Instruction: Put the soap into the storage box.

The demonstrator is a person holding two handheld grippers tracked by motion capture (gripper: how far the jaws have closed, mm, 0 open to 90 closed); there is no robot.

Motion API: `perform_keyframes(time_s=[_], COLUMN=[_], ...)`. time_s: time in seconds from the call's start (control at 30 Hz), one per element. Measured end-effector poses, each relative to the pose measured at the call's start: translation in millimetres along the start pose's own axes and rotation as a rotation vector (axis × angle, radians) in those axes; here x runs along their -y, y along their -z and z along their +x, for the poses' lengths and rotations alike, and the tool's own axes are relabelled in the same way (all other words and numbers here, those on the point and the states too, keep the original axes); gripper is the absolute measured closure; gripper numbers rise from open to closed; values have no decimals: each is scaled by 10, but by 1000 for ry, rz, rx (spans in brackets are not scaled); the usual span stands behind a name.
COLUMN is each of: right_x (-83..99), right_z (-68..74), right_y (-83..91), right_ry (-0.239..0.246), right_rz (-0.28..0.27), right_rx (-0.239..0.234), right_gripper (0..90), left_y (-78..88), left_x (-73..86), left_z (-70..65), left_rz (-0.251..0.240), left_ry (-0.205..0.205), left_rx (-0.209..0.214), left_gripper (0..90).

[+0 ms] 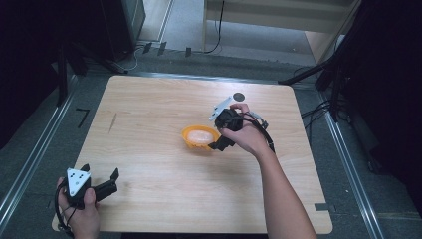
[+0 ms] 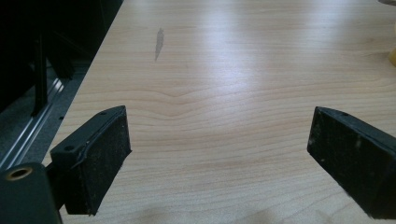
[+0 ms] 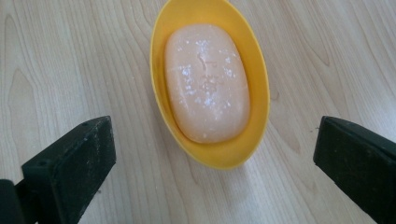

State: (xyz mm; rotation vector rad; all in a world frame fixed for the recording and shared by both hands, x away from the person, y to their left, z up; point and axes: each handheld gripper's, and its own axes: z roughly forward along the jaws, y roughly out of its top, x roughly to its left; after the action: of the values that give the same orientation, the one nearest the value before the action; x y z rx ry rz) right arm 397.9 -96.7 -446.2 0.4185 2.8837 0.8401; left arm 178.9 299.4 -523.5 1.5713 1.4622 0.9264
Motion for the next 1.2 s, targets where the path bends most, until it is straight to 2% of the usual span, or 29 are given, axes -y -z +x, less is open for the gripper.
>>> perform_keyframes(time_s=[0.13, 0.2, 0.5, 0.83, 0.93, 1.2], right_x=[51, 91, 315, 614, 746, 1000], right_z=[24, 29, 47, 155, 212, 328], right_y=[28, 57, 146, 175, 223, 270], right_ry=[-19, -29, -85, -122, -157, -193], right_rz=[-8, -22, -60, -80, -100, -116], right_rx=[3, 19, 25, 41, 43, 56], right_gripper=[0, 0, 0, 0, 0, 0], left_y=[-2, -3, -6, -7, -6, -8], left_x=[-1, -2, -5, -6, -7, -6], left_z=[1, 0, 0, 0, 1, -3], left_rz=[2, 3, 9, 9, 10, 9], left_ry=[2, 1, -3, -4, -2, -7], left_rx=[-2, -2, -5, -5, -5, -6], left_gripper=[63, 63, 63, 63, 63, 63])
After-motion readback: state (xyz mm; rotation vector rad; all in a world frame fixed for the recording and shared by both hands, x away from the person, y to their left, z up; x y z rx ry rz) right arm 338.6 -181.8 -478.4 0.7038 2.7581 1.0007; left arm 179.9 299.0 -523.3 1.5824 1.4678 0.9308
